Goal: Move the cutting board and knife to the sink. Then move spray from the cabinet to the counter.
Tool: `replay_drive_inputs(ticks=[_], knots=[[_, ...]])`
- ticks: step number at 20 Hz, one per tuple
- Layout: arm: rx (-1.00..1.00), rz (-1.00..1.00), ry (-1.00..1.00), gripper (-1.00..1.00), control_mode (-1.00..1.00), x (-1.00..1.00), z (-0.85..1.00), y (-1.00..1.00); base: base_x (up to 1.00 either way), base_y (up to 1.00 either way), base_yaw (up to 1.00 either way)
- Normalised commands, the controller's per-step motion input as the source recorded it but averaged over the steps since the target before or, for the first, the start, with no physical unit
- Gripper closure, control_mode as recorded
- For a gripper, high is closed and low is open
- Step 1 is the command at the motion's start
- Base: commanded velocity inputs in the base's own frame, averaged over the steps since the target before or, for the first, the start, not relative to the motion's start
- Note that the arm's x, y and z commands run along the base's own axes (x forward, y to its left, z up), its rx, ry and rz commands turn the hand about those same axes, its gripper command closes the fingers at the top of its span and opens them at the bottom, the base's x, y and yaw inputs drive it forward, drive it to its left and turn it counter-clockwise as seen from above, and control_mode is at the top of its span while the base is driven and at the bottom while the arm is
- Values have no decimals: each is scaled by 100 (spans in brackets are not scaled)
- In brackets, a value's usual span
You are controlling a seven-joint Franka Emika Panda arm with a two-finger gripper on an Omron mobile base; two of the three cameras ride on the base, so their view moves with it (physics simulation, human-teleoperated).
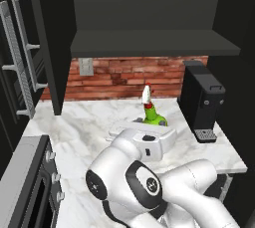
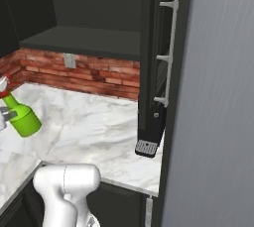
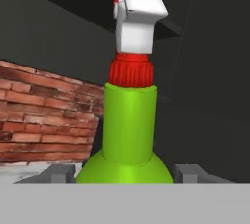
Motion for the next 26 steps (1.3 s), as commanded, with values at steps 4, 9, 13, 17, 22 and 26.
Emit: replay_drive_inputs(ticks=[4, 9, 13, 17, 22, 26], knots=[[0, 0, 0, 100, -100, 0, -26, -33, 0, 0, 0], [2, 0, 0, 100, -100, 19, -13, -54, 0, 0, 0], [8, 0, 0, 100, -100, 39, -17, -52, 0, 0, 0], [5, 0, 0, 100, -100, 92, -30, -22, 0, 0, 0], [1, -8, 0, 100, -100, 100, -39, 0, 0, 0, 0], [0, -22, 0, 100, -100, 100, -54, -3, 0, 0, 0]])
